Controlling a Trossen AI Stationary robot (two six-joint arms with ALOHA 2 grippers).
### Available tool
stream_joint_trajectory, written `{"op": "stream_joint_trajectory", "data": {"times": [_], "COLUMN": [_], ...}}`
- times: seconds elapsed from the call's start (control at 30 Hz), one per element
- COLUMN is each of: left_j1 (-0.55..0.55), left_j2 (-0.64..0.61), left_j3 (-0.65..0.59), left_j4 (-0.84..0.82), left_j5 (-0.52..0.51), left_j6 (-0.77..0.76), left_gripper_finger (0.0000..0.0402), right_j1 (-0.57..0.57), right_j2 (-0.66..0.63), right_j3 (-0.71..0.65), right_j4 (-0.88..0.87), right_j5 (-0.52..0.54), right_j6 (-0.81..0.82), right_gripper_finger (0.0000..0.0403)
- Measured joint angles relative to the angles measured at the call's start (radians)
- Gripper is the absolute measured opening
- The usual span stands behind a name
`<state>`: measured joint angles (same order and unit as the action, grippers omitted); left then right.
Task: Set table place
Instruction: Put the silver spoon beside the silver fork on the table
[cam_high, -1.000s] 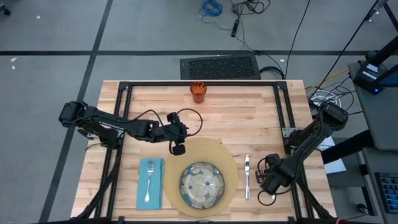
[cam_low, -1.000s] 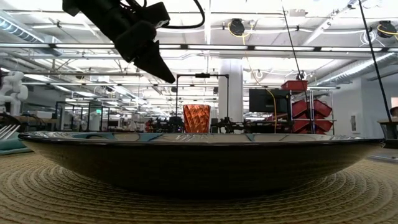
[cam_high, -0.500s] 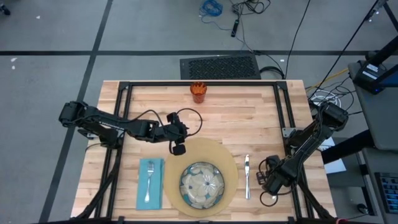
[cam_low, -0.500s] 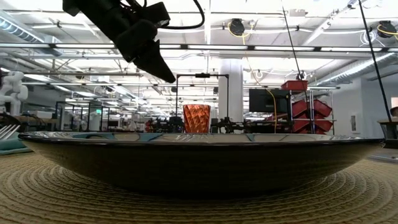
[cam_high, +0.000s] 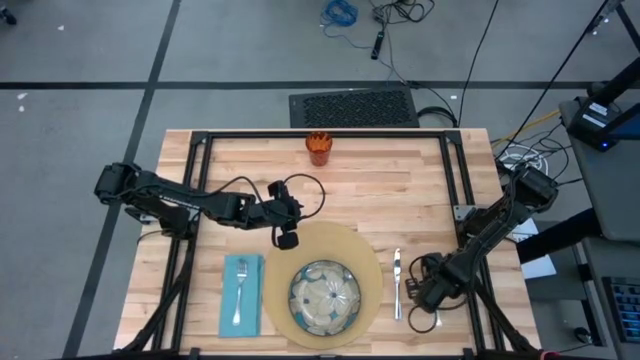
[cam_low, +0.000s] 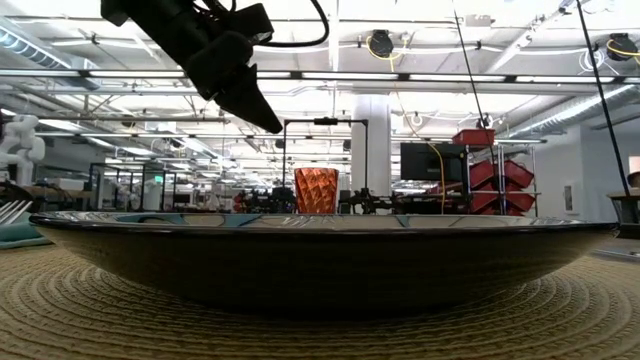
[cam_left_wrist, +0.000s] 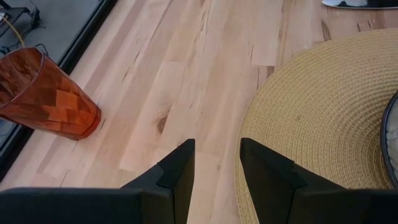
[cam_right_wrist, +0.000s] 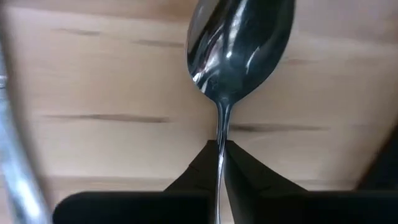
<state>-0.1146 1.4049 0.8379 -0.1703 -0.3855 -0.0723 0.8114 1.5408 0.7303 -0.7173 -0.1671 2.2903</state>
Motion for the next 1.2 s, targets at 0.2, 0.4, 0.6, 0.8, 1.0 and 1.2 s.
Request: {"op": "stream_joint_trajectory", "data": {"times": [0.2,0.4,0.6,0.8,1.0,1.2], "left_j1": [-0.004,-0.006,-0.006,-0.006,-0.006,-0.006], "left_j2": [0.0,0.0,0.0,0.0,0.0,0.0], "left_j3": [0.0,0.0,0.0,0.0,0.0,0.0], "left_j4": [-0.003,-0.004,-0.005,-0.005,-0.005,-0.005], "left_j5": [0.001,0.004,0.004,0.006,0.007,0.008], "left_j6": [0.0,0.004,0.008,0.007,0.007,0.006], "left_gripper_finger": [0.0118,0.0118,0.0118,0.0118,0.0118,0.0118], "right_j1": [-0.071,-0.124,-0.188,-0.251,-0.271,-0.258], "right_j2": [0.022,0.023,0.023,0.02,0.019,0.019], "right_j3": [0.003,0.003,0.003,0.004,0.004,0.004], "right_j4": [0.042,0.053,0.043,-0.018,-0.023,-0.014], "right_j5": [-0.006,0.068,0.101,0.133,0.131,0.129], "right_j6": [-0.013,-0.039,-0.121,-0.187,-0.225,-0.222], "right_gripper_finger": [0.0004,0.0004,0.0004,0.0004,0.0004,0.0004]}}
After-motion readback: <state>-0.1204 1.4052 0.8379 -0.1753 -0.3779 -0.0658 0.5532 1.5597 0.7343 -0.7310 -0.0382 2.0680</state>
